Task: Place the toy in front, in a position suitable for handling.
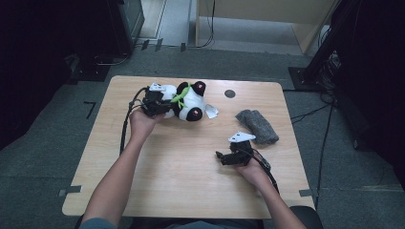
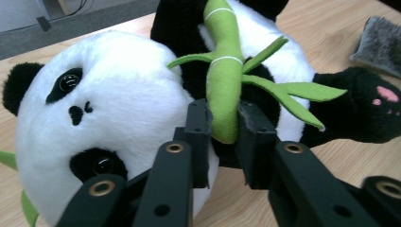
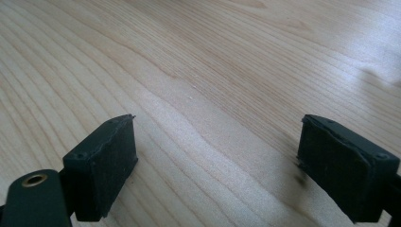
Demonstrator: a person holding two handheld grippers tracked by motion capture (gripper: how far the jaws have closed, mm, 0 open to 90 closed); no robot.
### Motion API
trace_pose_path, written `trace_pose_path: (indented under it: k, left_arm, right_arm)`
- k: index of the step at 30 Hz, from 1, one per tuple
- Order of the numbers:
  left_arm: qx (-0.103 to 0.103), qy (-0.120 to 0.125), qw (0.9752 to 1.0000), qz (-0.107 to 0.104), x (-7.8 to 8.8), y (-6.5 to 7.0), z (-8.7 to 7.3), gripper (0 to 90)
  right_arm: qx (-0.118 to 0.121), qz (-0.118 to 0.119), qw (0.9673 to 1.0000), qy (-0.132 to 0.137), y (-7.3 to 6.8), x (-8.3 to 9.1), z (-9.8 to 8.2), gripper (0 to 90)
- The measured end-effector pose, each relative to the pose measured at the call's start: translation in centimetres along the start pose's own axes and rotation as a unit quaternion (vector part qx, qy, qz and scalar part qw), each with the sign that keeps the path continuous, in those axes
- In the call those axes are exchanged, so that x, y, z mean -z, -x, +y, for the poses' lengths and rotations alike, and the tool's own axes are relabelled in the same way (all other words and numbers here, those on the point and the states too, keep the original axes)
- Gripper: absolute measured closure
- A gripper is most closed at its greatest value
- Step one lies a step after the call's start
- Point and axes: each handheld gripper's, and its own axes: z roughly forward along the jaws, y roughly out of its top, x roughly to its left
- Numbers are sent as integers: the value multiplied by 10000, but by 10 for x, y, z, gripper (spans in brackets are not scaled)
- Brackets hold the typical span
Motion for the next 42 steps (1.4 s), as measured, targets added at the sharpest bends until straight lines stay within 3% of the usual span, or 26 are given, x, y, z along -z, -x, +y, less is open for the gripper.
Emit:
trace_pose_path:
  k: [6,10,13,18,27,42]
  left_arm:
    - [43,263,9996,-50,10,4,5,808]
    - [-114,320,9994,47,19,11,16,816]
    - [-147,433,9989,-29,30,21,26,816]
    - [-191,475,9985,-192,41,34,29,816]
    - [177,474,9979,-404,53,50,8,816]
    - [195,426,9973,-566,63,83,-11,813]
  right_arm:
    - [-1,1,10000,-1,0,0,0,123]
    - [-2,0,10000,0,0,0,0,122]
    - [-3,1,10000,-3,0,0,0,123]
    - [-9,0,10000,-4,0,0,0,123]
    - [-26,-26,10000,-2,0,0,0,123]
    - [-38,-44,10000,-10,0,0,0,122]
